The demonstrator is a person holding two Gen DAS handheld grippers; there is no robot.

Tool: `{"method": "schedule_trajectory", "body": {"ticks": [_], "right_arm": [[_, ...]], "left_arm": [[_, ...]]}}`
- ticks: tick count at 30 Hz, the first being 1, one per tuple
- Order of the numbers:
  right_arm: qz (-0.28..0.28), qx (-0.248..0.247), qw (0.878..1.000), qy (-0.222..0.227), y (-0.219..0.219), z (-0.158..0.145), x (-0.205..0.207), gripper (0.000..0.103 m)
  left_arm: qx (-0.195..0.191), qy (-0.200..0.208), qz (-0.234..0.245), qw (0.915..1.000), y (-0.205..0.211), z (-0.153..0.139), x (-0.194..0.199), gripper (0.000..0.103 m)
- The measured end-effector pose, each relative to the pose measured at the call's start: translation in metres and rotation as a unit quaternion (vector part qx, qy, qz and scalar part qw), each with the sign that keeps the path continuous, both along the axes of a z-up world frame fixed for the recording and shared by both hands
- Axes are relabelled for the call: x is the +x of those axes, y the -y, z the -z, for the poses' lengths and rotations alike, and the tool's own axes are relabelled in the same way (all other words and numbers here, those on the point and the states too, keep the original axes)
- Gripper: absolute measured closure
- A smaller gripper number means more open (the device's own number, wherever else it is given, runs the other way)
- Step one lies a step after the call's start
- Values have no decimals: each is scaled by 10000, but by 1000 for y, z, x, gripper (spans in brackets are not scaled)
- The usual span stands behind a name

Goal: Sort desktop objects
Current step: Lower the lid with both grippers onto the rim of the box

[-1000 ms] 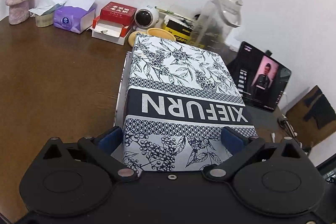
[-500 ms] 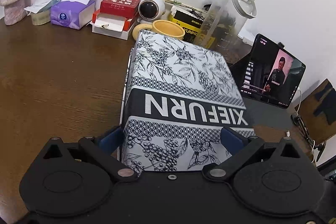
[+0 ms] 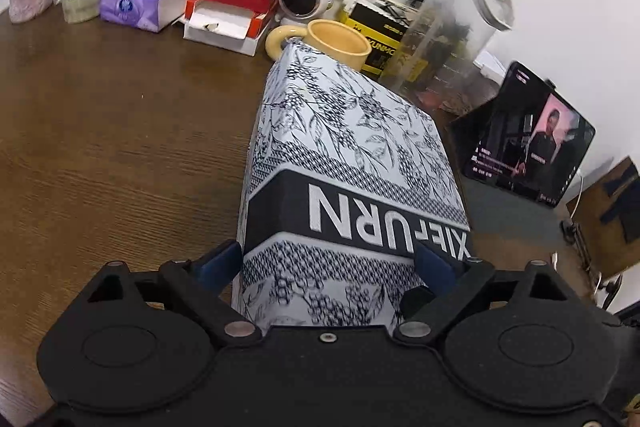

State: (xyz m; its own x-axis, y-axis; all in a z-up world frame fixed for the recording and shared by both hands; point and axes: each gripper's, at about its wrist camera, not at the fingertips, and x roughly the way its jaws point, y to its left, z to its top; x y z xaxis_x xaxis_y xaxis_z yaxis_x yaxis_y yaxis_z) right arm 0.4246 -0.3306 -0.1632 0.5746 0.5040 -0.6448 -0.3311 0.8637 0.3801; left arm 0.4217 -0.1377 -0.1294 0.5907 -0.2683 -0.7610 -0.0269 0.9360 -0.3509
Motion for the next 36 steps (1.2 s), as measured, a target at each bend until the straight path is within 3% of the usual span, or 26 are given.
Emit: {"method": "schedule_trajectory", "body": {"ticks": [11,17,21,24,26,31,36], "right_arm": [[-176,436,9974,-555,10,14,31,1],[-208,465,9965,-663,11,13,33,2],[-126,1128,9872,-1122,29,32,40,2],[9,1630,9763,-1422,39,48,45,0],[99,1844,9726,-1410,44,47,45,2],[131,2140,9684,-1276,54,35,42,6],[73,1862,9766,-1075,48,28,35,7]], "left_arm": [[-844,-533,200,9948,-28,20,28,7],[-802,-520,258,9951,-27,17,29,8],[-621,-51,406,9972,-27,2,16,12],[-332,-8,485,9983,-25,-5,11,13],[-97,-102,539,9984,-23,-2,12,16],[-761,-191,479,9958,-35,7,15,25],[-935,-233,491,9941,-43,13,18,26]]}}
